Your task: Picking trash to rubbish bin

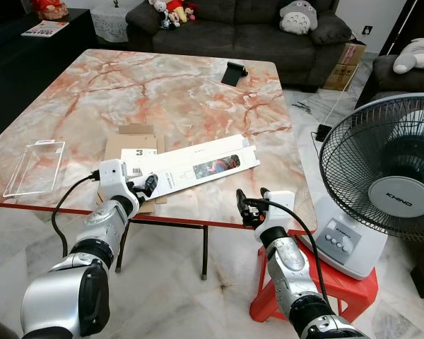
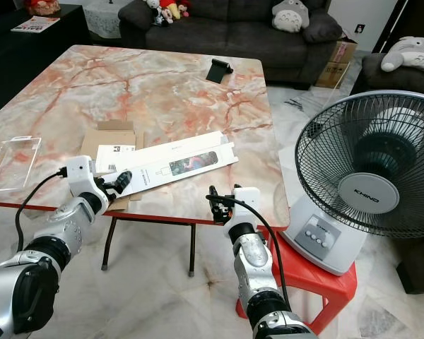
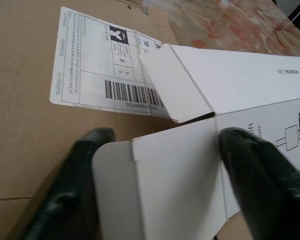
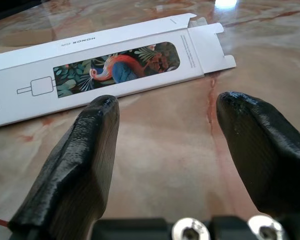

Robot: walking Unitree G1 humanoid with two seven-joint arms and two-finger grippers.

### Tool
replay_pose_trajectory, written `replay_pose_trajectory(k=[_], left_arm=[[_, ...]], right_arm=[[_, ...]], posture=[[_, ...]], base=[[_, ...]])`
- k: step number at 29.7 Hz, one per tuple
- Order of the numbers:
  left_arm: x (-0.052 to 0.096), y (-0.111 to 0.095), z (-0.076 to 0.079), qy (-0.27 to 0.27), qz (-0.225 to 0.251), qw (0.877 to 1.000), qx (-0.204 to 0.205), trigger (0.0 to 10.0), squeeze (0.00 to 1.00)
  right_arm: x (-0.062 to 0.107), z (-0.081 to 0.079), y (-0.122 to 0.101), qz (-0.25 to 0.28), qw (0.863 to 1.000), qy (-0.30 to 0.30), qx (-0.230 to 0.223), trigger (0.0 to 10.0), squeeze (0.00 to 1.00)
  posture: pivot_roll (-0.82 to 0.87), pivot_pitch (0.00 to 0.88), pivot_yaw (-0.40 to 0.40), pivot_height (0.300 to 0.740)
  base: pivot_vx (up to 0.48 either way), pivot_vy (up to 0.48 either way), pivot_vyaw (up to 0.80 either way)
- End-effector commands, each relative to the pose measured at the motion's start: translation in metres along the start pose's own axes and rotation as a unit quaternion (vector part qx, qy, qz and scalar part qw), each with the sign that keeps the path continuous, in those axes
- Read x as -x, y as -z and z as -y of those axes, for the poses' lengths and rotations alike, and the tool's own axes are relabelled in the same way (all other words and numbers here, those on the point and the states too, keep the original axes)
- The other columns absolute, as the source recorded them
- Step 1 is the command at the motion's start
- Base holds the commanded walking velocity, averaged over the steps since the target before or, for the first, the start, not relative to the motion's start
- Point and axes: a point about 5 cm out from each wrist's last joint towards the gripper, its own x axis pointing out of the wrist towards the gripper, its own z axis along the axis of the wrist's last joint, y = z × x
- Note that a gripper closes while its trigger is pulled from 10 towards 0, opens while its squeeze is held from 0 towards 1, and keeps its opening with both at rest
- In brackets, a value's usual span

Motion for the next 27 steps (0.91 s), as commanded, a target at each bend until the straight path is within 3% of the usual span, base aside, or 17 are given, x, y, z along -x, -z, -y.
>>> replay_pose_trajectory(k=[1,16,23,26,27], left_arm=[[0.002,0.008,0.0,0.005,-0.008,1.0,0.004,0.0,0.0],[0.005,0.002,-0.006,0.008,0.016,1.0,0.009,0.0,0.0],[0.001,-0.007,0.007,0.041,0.049,0.998,0.008,0.0,0.0],[-0.001,-0.012,0.016,0.062,0.067,0.996,0.009,0.0,0.0],[-0.002,-0.014,0.027,0.083,0.082,0.993,0.006,0.0,0.0]], right_arm=[[-0.002,-0.001,-0.003,0.002,1.0,-0.002,0.005,10.0,0.0],[-0.004,-0.003,-0.004,-0.001,1.0,-0.003,0.004,10.0,0.0],[-0.005,-0.003,-0.004,-0.001,1.0,-0.002,0.004,10.0,0.0],[-0.005,-0.003,-0.005,-0.001,1.0,0.0,0.004,10.0,0.0],[-0.006,-0.003,-0.005,-0.001,1.0,0.001,0.003,10.0,0.0]], posture=[[-0.1,0.061,-0.064,0.74],[-0.09,0.052,-0.062,0.74],[-0.09,0.046,-0.059,0.74],[-0.08,0.042,-0.057,0.74],[-0.08,0.036,-0.055,0.74]], base=[[0.0,0.0,0.0],[0.0,0.0,0.0],[0.0,0.0,0.0],[0.0,0.0,0.0],[0.0,0.0,0.0]])
